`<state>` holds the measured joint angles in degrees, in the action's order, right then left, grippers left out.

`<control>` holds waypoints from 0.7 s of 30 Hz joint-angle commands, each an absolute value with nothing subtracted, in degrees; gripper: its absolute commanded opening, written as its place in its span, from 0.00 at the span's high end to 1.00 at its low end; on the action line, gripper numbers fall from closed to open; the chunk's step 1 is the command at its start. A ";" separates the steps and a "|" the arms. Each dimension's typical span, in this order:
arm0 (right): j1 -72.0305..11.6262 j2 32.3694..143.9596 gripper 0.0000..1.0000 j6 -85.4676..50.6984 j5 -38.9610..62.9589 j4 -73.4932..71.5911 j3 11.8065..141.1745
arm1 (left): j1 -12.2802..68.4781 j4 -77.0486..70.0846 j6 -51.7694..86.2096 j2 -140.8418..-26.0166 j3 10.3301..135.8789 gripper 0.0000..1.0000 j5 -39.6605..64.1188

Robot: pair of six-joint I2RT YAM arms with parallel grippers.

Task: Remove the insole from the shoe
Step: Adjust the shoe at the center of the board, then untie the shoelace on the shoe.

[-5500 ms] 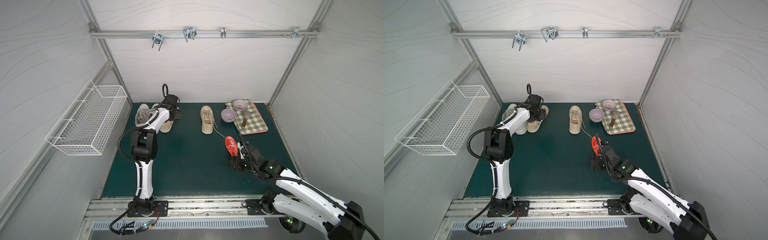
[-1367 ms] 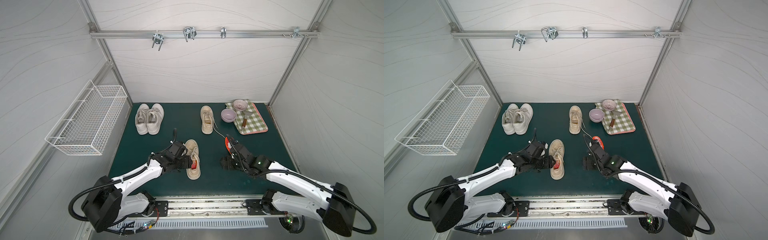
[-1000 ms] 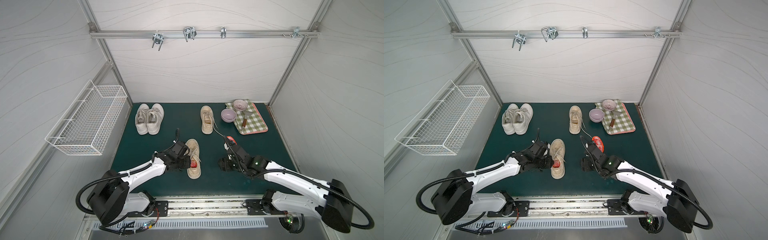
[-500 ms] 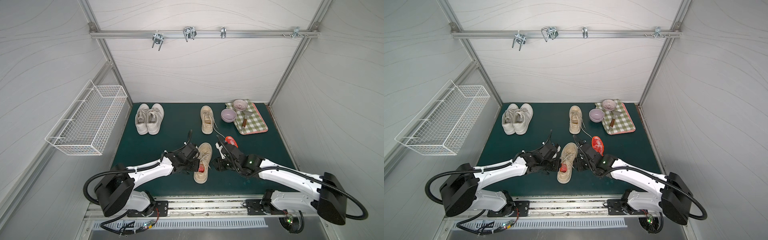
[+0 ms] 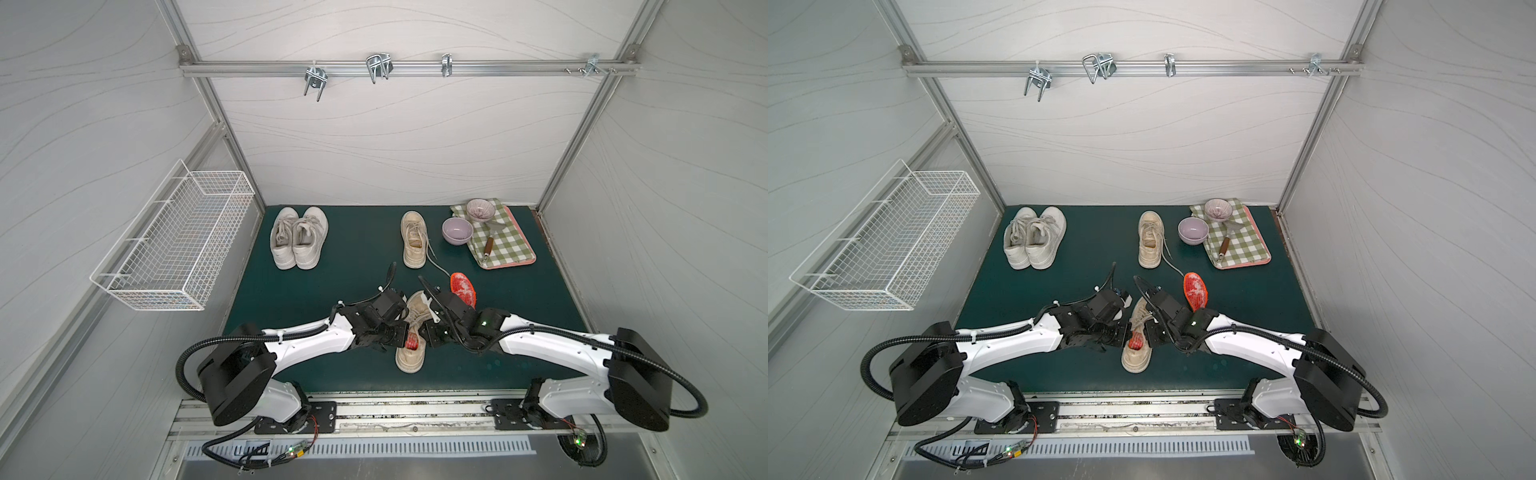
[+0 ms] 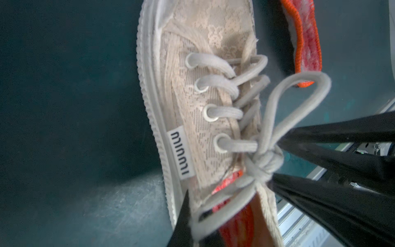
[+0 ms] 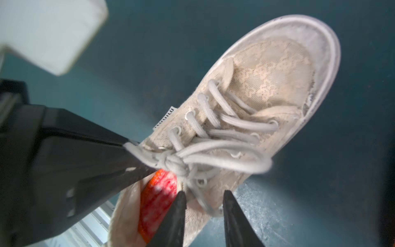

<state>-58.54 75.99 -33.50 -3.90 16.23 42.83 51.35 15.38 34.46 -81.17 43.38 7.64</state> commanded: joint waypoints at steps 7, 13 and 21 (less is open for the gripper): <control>-59.23 78.81 0.80 -33.55 -6.22 16.45 44.65 | 52.21 10.15 33.66 -80.94 46.89 1.00 8.75; -59.24 77.03 0.91 -34.18 -9.24 18.59 44.56 | 52.26 12.22 34.54 -81.02 46.76 1.00 4.79; -59.07 74.12 0.99 -36.88 -16.78 25.01 44.53 | 49.83 11.60 37.81 -80.92 44.66 1.00 2.08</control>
